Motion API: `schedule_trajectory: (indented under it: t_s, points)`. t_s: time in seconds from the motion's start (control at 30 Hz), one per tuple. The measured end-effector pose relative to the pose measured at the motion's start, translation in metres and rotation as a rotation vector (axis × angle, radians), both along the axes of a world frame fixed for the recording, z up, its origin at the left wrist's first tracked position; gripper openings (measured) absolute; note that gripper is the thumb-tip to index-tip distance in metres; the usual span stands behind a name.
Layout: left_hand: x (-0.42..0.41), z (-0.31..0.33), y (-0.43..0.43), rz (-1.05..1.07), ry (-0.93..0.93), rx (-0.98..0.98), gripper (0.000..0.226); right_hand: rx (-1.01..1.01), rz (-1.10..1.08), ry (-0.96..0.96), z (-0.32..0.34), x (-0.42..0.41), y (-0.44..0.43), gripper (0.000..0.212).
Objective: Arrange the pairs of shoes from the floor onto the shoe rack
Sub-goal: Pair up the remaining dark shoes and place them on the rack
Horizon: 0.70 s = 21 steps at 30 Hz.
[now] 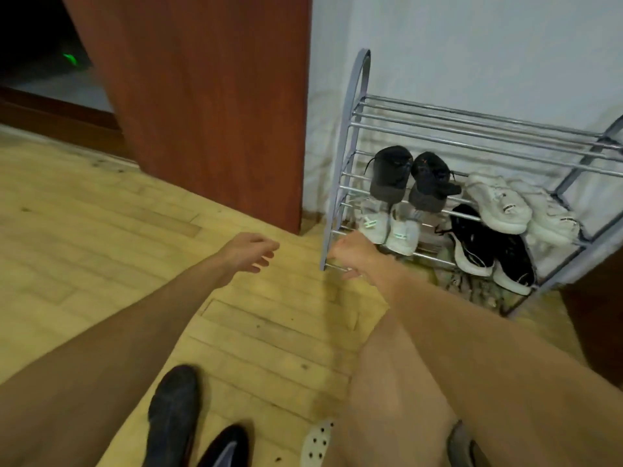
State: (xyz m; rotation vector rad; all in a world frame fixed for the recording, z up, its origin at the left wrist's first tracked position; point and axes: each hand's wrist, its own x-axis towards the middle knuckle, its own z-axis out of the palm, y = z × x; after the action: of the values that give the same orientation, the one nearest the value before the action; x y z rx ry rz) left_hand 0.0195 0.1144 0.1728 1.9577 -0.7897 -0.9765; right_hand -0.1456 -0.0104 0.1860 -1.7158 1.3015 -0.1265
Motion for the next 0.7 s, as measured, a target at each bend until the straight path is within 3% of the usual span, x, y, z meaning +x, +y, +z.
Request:
schedule_trajectory:
  t_s: [0.27,0.4,0.53,0.6,0.7]
  points:
    - [-0.011,-0.100,0.177,0.222,0.116,0.210,0.030,0.198,0.168,0.068,-0.084,0.042,0.147,0.038]
    - [-0.046,-0.151,0.236,0.247,0.193,0.320,0.018,0.268,0.270,0.108,-0.114,0.033,0.191,0.044]
    - [-0.073,-0.203,0.273,0.237,0.264,0.434,0.015,0.232,0.367,0.135,-0.129,0.031,0.209,0.041]
    - [-0.083,-0.225,0.290,0.187,0.212,0.527,0.012,0.179,0.442,0.121,-0.130,0.036,0.212,0.035]
    - [-0.097,-0.256,0.314,0.091,0.069,0.659,0.045,0.113,0.549,0.127,-0.129,0.036,0.214,0.030]
